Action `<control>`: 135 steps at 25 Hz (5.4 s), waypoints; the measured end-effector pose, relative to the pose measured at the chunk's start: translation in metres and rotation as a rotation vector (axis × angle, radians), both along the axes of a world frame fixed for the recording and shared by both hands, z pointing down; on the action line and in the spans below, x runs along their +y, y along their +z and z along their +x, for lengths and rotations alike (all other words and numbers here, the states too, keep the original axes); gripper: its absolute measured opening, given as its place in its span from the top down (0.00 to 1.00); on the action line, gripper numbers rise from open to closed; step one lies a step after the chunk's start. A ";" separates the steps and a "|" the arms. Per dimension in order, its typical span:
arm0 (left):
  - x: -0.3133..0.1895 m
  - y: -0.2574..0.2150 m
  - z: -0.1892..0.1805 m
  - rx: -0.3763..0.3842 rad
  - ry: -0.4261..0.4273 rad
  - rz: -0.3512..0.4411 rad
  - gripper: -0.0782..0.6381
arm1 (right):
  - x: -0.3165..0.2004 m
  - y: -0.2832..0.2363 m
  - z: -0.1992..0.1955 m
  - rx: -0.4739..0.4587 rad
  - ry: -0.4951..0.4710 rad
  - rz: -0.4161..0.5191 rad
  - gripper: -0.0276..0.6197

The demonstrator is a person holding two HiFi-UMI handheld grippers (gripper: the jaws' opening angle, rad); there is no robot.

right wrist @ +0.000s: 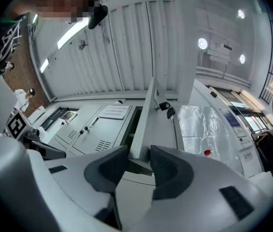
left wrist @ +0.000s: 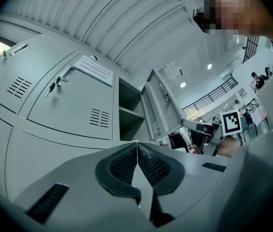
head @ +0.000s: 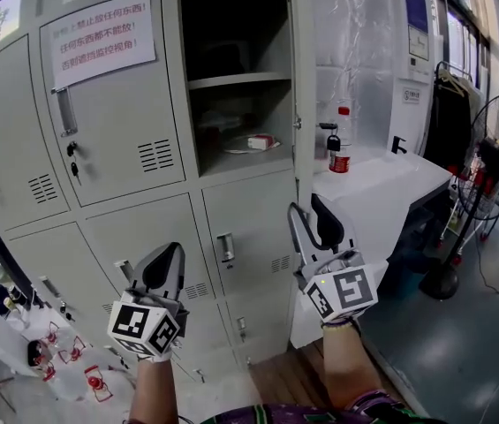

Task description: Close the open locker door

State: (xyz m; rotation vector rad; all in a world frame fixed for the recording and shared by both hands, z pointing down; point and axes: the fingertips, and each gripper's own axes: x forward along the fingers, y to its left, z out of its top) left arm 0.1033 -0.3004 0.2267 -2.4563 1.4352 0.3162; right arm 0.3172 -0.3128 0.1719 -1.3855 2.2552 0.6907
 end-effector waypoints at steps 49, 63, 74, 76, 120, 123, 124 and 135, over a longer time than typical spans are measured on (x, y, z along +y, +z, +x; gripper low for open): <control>-0.027 0.002 -0.158 0.045 -0.093 -0.067 0.86 | -0.081 -0.005 -0.134 0.025 -0.014 -0.156 0.77; -0.041 0.001 -0.167 0.027 -0.106 -0.046 0.86 | -0.112 -0.005 -0.157 0.030 -0.047 -0.161 0.78; -0.049 -0.001 -0.171 0.011 -0.121 -0.048 0.86 | -0.130 -0.005 -0.165 0.030 -0.065 -0.163 0.80; -0.051 0.000 -0.173 0.011 -0.126 -0.049 0.86 | -0.134 -0.004 -0.164 0.028 -0.060 -0.162 0.84; -0.028 0.075 -0.238 0.074 -0.094 -0.207 0.86 | -0.125 0.084 -0.231 0.071 -0.037 -0.368 0.97; -0.019 0.088 -0.254 0.071 -0.085 -0.231 0.86 | -0.110 0.106 -0.242 0.061 -0.034 -0.419 0.97; -0.016 0.093 -0.259 0.068 -0.079 -0.239 0.86 | -0.104 0.113 -0.245 0.059 -0.031 -0.435 0.97; 0.030 0.154 -0.296 0.025 0.008 -0.331 0.86 | -0.011 0.183 -0.283 0.097 0.027 -0.552 0.97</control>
